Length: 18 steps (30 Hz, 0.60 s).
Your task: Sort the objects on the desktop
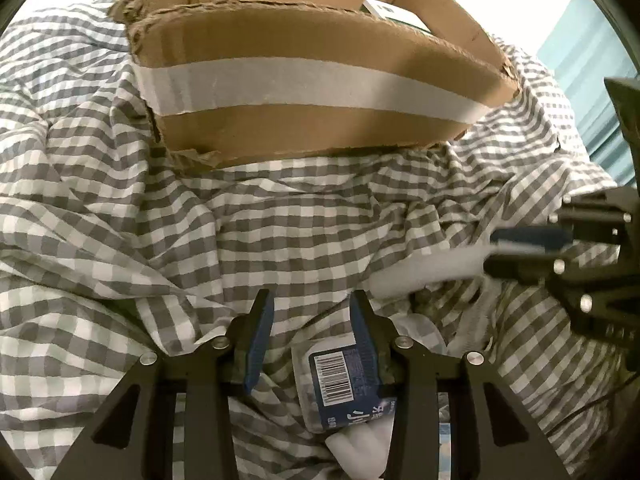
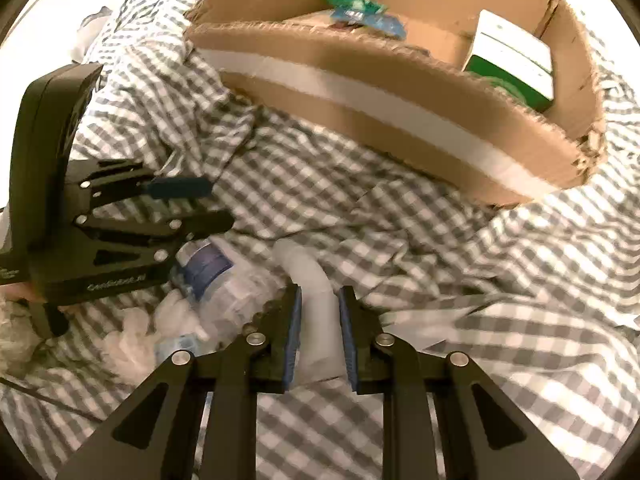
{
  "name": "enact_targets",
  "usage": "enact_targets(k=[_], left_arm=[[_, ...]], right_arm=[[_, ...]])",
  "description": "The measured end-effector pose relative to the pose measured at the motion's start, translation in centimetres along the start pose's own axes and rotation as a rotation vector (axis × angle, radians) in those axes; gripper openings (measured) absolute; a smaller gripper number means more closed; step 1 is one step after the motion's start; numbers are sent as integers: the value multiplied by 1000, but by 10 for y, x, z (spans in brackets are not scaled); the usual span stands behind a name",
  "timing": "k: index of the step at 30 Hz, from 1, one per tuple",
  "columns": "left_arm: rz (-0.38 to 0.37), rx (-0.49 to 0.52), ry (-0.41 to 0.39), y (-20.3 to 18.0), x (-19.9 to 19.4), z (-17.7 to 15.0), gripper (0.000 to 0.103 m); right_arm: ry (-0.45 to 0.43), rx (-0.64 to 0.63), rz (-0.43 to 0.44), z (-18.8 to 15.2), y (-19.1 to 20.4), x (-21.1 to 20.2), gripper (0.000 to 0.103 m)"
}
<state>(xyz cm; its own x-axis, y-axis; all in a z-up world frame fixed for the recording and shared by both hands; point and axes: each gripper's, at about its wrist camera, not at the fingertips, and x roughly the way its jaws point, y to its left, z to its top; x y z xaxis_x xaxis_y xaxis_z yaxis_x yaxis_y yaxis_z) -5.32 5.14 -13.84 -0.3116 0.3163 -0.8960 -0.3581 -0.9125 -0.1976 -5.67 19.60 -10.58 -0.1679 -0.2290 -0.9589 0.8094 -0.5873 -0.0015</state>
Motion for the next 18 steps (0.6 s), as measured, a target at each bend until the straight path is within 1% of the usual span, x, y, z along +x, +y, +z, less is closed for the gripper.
enact_targets(k=[2,4,6,7,8,11,12,13,14,16,18], left_arm=[[4,16,8,-4,3,0,42],[-3,36,12,-11,5,2,42],[-20,55,13,-18,8,6,42],[-33,67,12,-23,10,9,42],[-55,85,9,-30,13,12,42],[-110,145,-6,-50,21,20,42],[-111,168,-11,-57,24,22,44],[-100,192,-20,-63,27,25,49],[-93,225,-25,-69,31,27,51],[-70,264,-21,-73,35,29,51],[-81,274,-12,-71,35,27,51]], right_arm=[[-21,22,-12,1,-7,1,19],[-41,44,-5,-1,-14,-2,19],[-55,71,3,-2,-21,-3,22],[-58,83,-2,-2,-23,-1,28],[-62,96,-10,-2,-27,-1,30],[-88,129,-16,-4,-37,-6,30],[-93,136,-13,-3,-38,-7,30],[-98,142,-14,-3,-39,-6,30],[-108,146,-22,-3,-40,-8,30],[-122,157,-29,-3,-44,-9,30],[-131,172,-34,-5,-50,-12,31]])
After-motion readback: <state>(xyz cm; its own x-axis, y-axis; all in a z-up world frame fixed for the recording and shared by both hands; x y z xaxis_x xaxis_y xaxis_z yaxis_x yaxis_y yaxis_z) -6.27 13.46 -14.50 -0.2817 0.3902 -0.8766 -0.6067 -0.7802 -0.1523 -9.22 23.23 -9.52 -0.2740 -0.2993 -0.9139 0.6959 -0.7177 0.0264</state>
